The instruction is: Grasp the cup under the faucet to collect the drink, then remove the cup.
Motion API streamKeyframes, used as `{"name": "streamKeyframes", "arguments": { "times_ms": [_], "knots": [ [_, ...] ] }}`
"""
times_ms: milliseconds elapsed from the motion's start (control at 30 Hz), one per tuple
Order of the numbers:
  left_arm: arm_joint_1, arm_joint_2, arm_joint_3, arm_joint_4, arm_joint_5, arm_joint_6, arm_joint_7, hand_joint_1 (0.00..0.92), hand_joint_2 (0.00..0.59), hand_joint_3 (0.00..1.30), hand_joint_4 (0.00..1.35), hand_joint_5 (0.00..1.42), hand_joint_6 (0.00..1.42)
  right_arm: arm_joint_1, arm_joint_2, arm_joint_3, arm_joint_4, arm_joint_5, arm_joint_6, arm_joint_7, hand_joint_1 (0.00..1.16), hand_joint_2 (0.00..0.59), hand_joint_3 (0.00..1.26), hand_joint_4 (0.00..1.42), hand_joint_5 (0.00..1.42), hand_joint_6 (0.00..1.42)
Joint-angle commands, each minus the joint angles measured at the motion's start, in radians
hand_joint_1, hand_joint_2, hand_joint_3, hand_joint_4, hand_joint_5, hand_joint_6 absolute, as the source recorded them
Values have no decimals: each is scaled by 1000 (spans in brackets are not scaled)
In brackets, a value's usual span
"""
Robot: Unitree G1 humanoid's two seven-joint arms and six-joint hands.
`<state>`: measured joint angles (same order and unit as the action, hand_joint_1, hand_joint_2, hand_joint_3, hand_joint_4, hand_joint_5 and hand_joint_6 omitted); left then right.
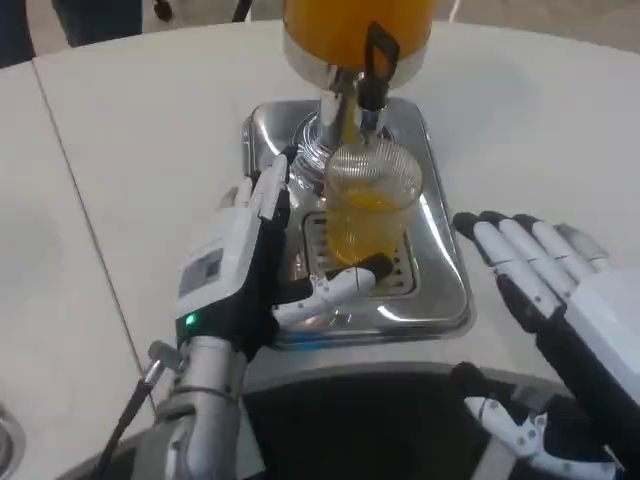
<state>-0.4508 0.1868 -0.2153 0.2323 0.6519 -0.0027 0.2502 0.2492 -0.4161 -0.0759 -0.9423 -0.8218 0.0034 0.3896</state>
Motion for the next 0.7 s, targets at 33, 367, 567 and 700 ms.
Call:
{"name": "streamKeyframes", "arguments": {
  "times_ms": [33,367,567,700],
  "knots": [
    [-26,-13,-11,53,-27,-41,24,234,37,0,0,0,2,30,-3,-14,21,-4,-21,3,447,471,0,0,0,14],
    [-119,-44,-20,190,-51,-62,58,235,37,0,0,0,11,-9,29,33,79,-29,-11,1,442,467,0,0,0,15],
    [-165,-62,-17,254,-77,-79,85,236,36,0,0,1,32,-36,37,44,102,-41,5,15,436,462,0,0,0,17],
    [-189,-75,-20,297,-94,-93,95,236,36,0,0,2,34,-55,34,42,103,-40,19,33,431,456,0,0,0,29]
  ]
}}
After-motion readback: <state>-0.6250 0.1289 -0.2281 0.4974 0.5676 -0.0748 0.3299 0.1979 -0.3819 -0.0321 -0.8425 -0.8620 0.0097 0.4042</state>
